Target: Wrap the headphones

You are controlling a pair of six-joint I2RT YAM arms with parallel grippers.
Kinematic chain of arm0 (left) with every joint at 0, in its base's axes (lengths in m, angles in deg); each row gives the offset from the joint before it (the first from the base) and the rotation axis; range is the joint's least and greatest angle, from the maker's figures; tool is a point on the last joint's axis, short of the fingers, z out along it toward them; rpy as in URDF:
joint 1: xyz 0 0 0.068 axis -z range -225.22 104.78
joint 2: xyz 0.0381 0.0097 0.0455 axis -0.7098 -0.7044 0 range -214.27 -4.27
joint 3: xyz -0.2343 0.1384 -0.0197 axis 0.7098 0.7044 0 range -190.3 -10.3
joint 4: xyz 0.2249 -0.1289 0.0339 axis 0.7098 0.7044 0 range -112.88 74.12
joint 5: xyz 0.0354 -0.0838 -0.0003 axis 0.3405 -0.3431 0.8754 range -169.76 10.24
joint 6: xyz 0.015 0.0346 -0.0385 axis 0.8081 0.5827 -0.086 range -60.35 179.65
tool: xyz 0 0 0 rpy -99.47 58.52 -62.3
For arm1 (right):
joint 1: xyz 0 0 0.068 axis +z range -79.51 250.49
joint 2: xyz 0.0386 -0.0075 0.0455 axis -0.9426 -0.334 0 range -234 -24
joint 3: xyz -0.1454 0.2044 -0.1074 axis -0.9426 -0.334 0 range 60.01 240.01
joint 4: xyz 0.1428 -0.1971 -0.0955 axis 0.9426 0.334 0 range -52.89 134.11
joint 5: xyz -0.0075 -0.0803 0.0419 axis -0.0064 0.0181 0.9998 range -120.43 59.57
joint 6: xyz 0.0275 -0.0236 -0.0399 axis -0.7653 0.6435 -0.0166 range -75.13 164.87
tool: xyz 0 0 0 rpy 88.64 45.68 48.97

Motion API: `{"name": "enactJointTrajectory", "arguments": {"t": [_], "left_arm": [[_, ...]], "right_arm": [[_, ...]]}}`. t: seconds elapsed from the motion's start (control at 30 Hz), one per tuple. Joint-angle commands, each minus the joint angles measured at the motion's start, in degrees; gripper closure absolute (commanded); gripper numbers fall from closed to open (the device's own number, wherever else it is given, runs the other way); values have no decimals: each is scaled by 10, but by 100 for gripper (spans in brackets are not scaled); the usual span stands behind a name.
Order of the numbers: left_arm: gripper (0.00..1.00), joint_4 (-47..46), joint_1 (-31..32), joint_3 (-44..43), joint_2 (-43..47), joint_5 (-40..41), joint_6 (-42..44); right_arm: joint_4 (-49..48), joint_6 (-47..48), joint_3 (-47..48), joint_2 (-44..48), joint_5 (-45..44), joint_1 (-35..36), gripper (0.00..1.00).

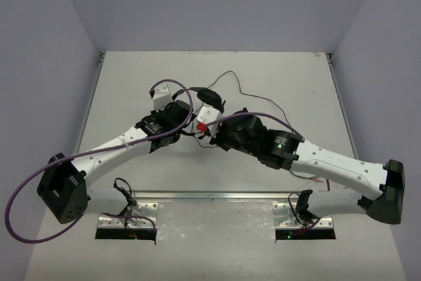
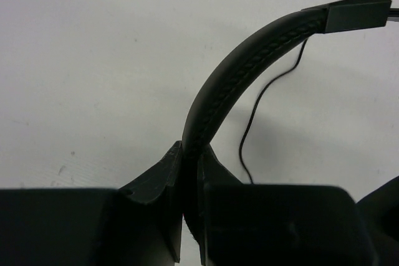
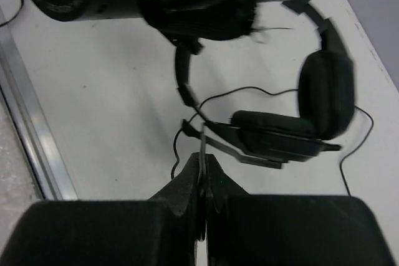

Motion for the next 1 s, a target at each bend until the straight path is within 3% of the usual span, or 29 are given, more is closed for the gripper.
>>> {"name": "enactJointTrajectory", "arguments": {"t": [0.0, 0.13, 0.27, 0.5, 0.63, 0.77, 0.97], "left_arm": [[100, -105, -5, 47, 0, -76, 62], [100, -148, 3, 58, -10, -186, 119], [99, -135, 28, 37, -33, -237, 175], [100, -62, 49, 11, -30, -324, 201], [99, 18, 54, -37, -55, -423, 242], [100, 83, 65, -70, -47, -420, 278], [100, 82, 70, -43, 33, -457, 331]], "right_arm": [[1, 73, 1, 61, 0, -26, 99], [-15, 130, -8, 67, -56, -40, 99], [-30, 169, 0, 49, -106, -83, 99], [-66, 248, -33, 46, -135, -128, 99], [-73, 294, -67, 87, -79, -129, 99], [-111, 321, -93, 104, -102, -131, 98], [-105, 302, -82, 111, -57, -133, 97]]}}
